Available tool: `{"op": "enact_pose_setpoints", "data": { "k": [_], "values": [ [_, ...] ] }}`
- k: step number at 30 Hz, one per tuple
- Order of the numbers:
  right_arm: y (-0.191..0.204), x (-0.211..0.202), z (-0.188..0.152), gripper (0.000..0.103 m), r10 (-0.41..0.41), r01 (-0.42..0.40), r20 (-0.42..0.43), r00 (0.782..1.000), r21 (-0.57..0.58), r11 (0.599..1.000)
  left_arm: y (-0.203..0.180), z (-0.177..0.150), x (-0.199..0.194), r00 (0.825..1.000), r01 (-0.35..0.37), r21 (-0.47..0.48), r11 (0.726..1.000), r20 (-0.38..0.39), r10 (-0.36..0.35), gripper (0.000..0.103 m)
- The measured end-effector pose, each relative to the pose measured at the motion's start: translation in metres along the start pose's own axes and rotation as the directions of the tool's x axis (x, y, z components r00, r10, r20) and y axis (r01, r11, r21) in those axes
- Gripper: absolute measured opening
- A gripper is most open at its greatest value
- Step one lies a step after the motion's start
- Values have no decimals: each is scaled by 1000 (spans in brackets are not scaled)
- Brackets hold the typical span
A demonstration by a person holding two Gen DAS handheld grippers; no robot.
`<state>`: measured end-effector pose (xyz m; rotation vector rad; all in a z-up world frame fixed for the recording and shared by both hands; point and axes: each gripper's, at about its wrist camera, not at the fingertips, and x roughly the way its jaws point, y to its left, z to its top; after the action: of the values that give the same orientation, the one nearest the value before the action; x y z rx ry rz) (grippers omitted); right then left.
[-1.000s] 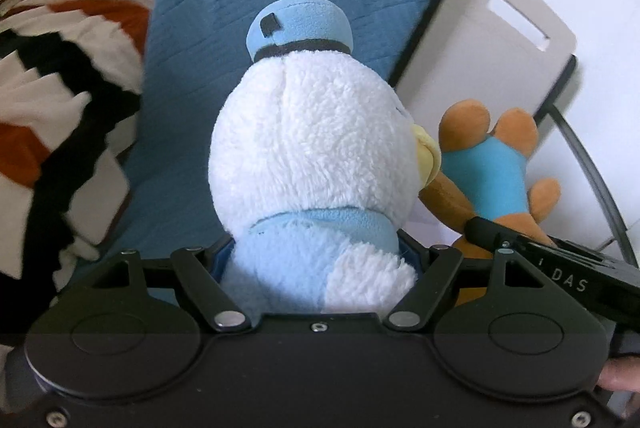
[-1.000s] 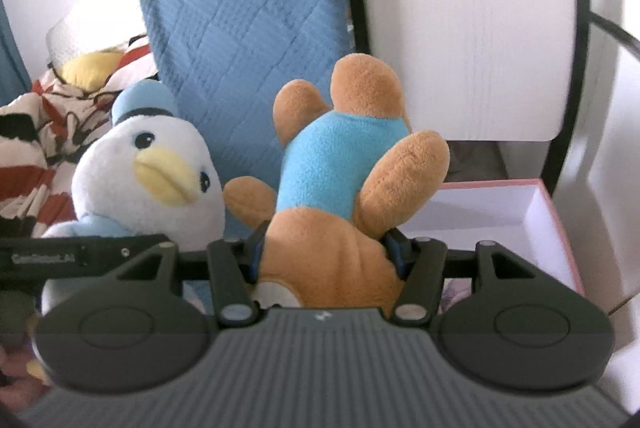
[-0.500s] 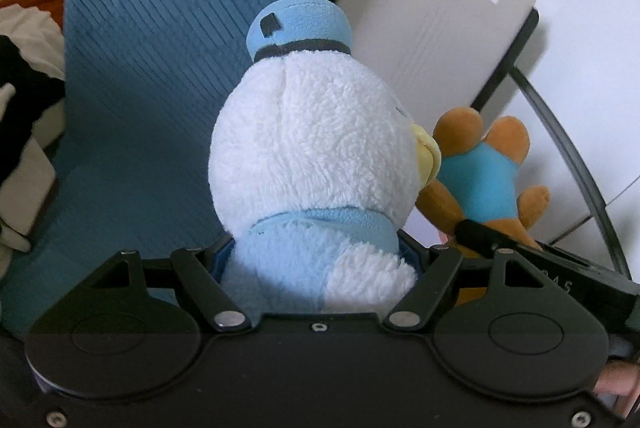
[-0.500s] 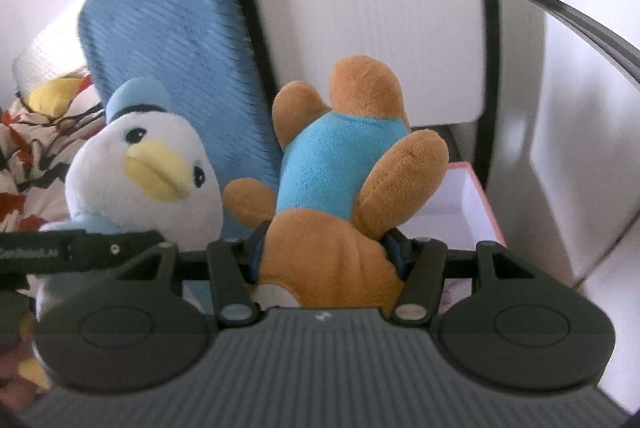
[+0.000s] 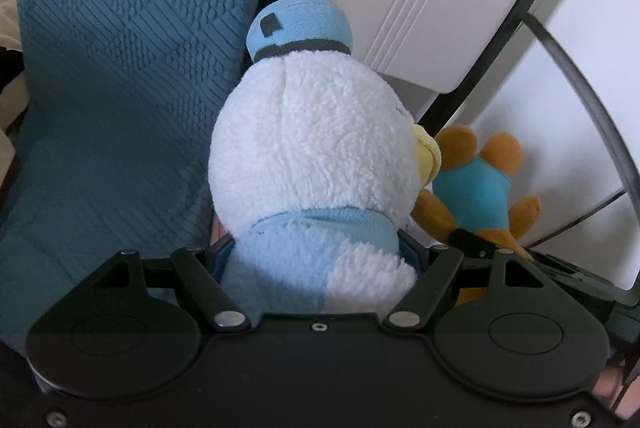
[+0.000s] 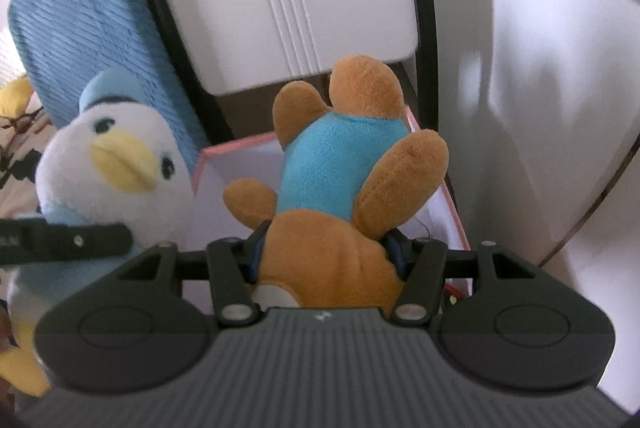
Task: Organize objects
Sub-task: 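Carry the duck plush with left tool while right tool carries the bear over the box, then lower and release the duck from left tool while right tool releases the bear into box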
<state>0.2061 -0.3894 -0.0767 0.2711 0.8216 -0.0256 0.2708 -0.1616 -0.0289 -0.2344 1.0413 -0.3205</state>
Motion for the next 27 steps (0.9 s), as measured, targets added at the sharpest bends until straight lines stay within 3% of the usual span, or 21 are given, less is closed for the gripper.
{"op": "enact_pose_setpoints", "data": {
  "k": [8, 14, 16, 17, 19, 20, 27],
  "values": [
    [-20, 33, -6, 59, -10, 11, -41, 999, 30, 999, 0, -1, 39, 997, -30, 2, 1000, -65, 30, 75],
    [-24, 44, -5, 59, -23, 24, -60, 998, 14, 1000, -10, 2, 50, 997, -25, 18, 1000, -68, 27, 75],
    [-23, 45, -3, 66, -20, 21, -60, 998, 21, 1000, -13, 4, 50, 997, -11, 32, 999, -76, 13, 77],
    [-24, 45, -2, 68, -23, 25, -60, 998, 28, 999, -13, 7, 50, 997, -12, 37, 999, -79, 14, 82],
    [-25, 41, 2, 85, -8, 11, -61, 998, 49, 999, -16, 11, 44, 998, -16, 59, 998, -56, 19, 91],
    [-25, 37, 4, 85, 1, 2, -54, 999, 55, 998, -17, 12, 39, 999, -16, 76, 997, -41, 19, 95],
    [-18, 1, 14, 85, 17, -19, 17, 1000, 106, 994, -27, 18, -1, 1000, -8, 135, 991, -19, 11, 96]
  ]
}}
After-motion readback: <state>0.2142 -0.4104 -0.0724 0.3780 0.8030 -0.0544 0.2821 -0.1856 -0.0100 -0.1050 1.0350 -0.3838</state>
